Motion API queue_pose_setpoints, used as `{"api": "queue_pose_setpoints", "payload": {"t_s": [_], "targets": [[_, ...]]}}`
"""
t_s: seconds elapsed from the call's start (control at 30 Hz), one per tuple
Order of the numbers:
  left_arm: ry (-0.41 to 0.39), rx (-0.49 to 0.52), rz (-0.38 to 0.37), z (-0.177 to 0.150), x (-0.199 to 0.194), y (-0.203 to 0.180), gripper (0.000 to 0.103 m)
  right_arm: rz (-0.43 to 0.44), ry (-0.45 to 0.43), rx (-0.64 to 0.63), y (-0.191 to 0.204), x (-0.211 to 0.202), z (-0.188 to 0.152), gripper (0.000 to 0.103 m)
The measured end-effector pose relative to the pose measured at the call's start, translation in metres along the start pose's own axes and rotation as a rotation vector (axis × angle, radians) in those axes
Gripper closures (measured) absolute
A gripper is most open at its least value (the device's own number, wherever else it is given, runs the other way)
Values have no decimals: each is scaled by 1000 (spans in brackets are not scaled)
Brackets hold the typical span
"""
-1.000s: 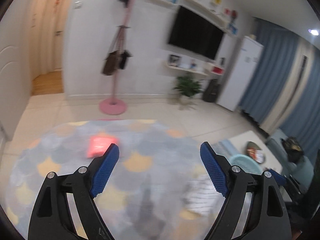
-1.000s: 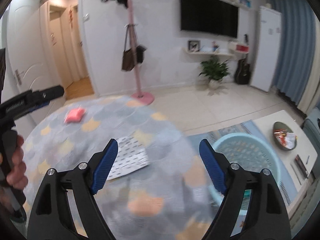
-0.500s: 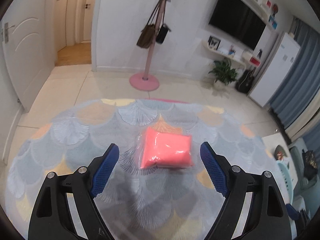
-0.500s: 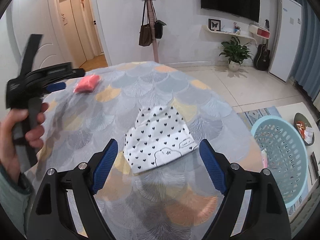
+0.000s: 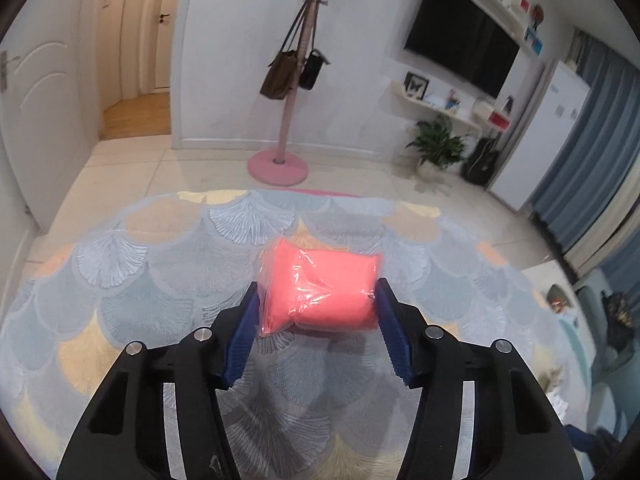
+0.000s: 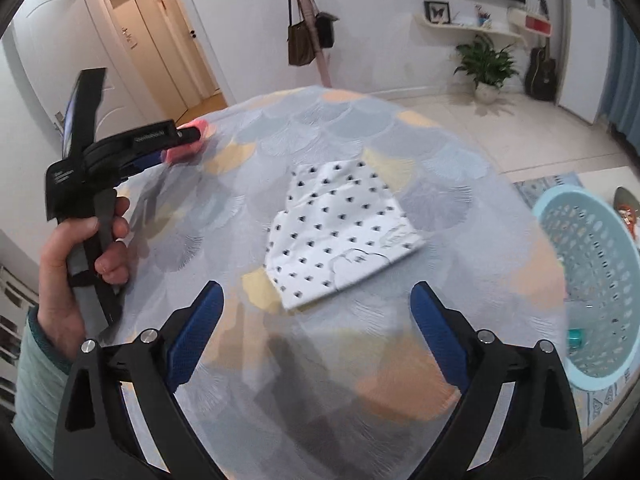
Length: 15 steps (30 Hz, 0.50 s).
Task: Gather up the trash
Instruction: 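Grasp the pink packet with the left tool while the right tool grasps the polka-dot paper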
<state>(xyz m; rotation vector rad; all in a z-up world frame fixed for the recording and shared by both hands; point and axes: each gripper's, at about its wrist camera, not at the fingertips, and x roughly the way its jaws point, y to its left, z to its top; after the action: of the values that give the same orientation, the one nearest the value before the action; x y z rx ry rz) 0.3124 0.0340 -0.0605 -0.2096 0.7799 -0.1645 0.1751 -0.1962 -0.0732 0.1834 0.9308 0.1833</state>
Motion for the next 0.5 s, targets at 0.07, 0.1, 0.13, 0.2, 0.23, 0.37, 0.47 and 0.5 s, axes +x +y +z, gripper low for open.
{"api": "queue_pose_setpoints", "payload": {"t_s": [0.07, 0.1, 0.13, 0.2, 0.23, 0.37, 0.47, 0.5], "targets": [[-18, 10, -7, -2, -3, -1, 49, 3, 1, -14, 4, 6, 8, 27], [-26, 16, -5, -4, -5, -3, 49, 4, 5, -13, 5, 10, 14, 27], [-33, 22, -3, -4, -6, -4, 49, -1, 4, -9, 5, 12, 19, 28], [-43, 18, -12, -4, -8, -5, 49, -33, -1, -14, 8, 19, 26, 30], [-45, 5, -25, -5, -9, -2, 49, -51, -2, -23, 9, 21, 28, 30], [-35, -15, -31, -4, -6, 0, 49, -141, -17, -102, 25, 28, 26, 41], [-48, 3, -23, -3, -6, -4, 49, -133, -31, -151, 32, 25, 22, 72], [-53, 9, -21, -2, -6, -7, 49, -147, -42, -169, 35, 24, 21, 74]]}}
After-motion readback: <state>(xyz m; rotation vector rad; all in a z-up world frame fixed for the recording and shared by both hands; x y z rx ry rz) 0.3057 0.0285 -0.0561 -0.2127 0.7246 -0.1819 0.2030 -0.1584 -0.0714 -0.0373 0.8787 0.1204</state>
